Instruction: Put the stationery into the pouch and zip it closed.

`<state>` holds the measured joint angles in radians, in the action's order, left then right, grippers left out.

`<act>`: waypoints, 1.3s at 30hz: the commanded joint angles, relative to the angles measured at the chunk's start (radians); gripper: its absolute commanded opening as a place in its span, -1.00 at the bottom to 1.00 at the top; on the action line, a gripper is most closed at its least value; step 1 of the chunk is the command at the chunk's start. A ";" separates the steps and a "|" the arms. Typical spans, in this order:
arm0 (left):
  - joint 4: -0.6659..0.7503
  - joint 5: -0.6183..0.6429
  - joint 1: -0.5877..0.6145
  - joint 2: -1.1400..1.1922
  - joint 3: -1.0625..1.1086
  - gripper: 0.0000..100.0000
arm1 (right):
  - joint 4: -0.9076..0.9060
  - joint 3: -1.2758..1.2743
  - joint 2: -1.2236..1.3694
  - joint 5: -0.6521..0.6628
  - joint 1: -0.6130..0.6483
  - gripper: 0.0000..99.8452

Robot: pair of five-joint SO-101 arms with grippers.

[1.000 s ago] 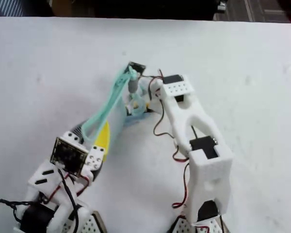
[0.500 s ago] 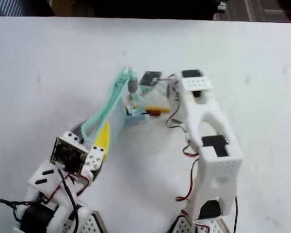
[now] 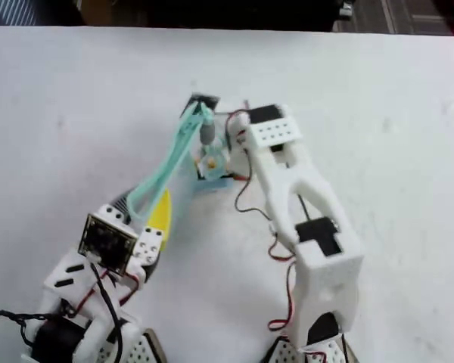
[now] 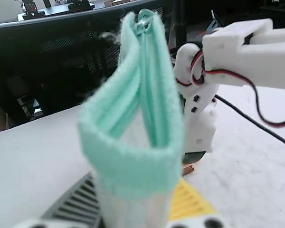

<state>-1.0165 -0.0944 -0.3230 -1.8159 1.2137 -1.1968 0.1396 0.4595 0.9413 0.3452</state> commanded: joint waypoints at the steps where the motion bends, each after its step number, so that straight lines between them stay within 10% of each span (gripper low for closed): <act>1: 0.012 -0.008 0.002 -0.013 -0.012 -0.95 | 0.001 0.097 0.070 0.020 0.002 -0.68; 21: 0.014 -0.008 0.007 -0.013 -0.012 -0.95 | -0.176 0.354 0.325 0.043 -0.021 -0.96; 39: 0.015 -0.008 0.008 -0.013 -0.014 -0.95 | -0.521 0.451 -0.196 0.038 -0.278 -0.97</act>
<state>-1.0165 -0.0944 -0.3230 -1.8159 1.2137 -1.6878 0.5616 0.4365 0.9720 0.0967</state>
